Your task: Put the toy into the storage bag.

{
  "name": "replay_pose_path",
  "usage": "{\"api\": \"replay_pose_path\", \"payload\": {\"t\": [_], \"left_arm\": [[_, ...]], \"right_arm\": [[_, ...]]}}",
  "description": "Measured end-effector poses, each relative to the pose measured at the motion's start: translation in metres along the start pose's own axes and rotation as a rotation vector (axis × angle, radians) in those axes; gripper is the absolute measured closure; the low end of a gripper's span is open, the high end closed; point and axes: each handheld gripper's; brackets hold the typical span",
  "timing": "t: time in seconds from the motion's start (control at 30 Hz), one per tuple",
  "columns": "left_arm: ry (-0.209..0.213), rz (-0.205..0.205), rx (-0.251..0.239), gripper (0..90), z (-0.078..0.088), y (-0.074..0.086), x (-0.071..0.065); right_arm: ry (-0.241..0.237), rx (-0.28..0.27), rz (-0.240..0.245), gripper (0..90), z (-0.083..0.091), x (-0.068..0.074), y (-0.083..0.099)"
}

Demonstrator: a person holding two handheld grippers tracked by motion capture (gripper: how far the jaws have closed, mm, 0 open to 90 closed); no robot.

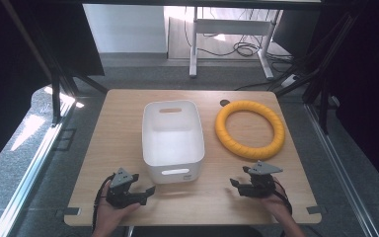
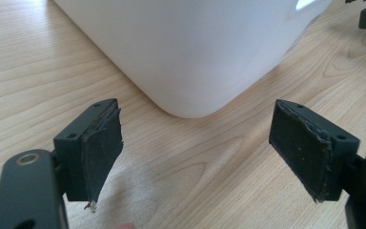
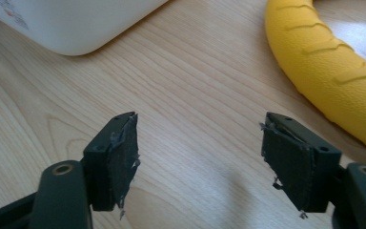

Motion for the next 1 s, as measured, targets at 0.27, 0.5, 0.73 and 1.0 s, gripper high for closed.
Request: {"api": "replay_pose_path", "payload": {"t": [0.27,0.5,0.73,1.0], "left_arm": [[0.006,-0.038,0.021,18.7,-0.002,-0.003,-0.005],[0.021,-0.051,0.013,18.7,0.000,-0.004,-0.004],[0.014,-0.047,0.024,18.6,0.000,-0.004,-0.002],[0.013,-0.050,0.032,18.5,0.000,-0.004,-0.003]], "right_arm": [[-0.055,0.052,-0.020,28.4,-0.003,-0.007,0.000],[-0.038,0.077,0.034,27.3,-0.001,0.003,-0.003],[-0.045,0.080,0.026,24.4,-0.002,0.001,-0.014],[-0.036,0.075,0.037,27.0,0.004,0.002,-0.018]]}}
Point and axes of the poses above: each handheld gripper's, and its own axes: z roughly backward along the jaws, y roughly out of its underside, x roughly to its left, and after that the axes turned 8 degrees about -z, right-handed
